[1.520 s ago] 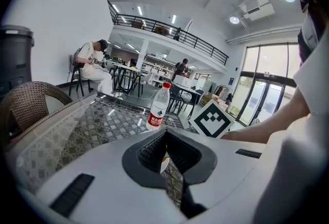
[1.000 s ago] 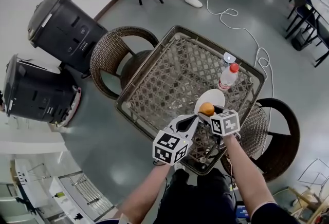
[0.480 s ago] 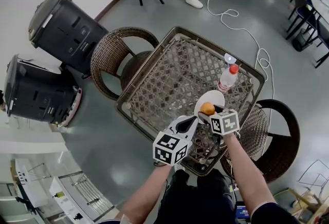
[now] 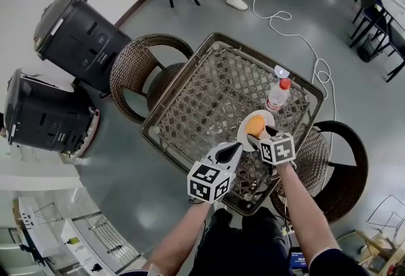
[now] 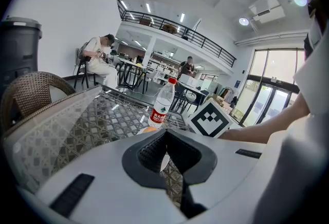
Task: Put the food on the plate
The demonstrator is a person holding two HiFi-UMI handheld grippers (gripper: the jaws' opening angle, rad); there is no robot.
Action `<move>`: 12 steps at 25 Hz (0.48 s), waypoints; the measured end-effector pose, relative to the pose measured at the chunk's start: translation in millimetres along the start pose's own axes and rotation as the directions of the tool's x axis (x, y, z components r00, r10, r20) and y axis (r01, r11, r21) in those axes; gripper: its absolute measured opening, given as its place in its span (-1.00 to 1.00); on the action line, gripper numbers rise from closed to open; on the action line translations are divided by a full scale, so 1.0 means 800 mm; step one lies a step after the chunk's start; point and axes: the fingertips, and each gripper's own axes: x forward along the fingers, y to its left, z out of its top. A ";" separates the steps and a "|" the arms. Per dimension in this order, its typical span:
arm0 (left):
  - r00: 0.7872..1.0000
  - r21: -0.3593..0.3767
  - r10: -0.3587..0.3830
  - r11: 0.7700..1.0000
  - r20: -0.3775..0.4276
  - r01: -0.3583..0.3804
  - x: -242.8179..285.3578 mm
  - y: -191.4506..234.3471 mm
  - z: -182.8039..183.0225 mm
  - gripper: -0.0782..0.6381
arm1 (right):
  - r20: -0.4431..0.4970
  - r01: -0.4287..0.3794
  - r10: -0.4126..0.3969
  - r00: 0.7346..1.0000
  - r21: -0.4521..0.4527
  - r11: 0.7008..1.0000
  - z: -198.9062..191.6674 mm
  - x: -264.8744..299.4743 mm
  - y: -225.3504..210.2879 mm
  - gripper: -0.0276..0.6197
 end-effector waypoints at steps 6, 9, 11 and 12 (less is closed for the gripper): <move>1.000 -0.004 0.006 1.000 0.010 -0.006 -0.004 0.003 0.001 -0.76 | 0.026 0.043 -0.043 0.999 0.015 0.999 0.006 -0.013 -0.013 0.06; 1.000 -0.003 0.005 1.000 0.020 -0.005 -0.006 0.004 0.006 -0.76 | 0.058 0.051 -0.053 0.997 0.033 0.998 0.012 -0.030 -0.017 0.06; 1.000 0.000 0.002 1.000 0.029 -0.002 -0.007 0.003 0.009 -0.76 | 0.087 0.044 -0.047 0.995 0.037 0.998 0.018 -0.045 -0.015 0.06; 0.999 0.002 -0.001 1.000 0.033 0.001 -0.009 0.002 0.011 -0.76 | 0.107 0.032 -0.035 0.994 0.032 0.999 0.021 -0.053 -0.011 0.05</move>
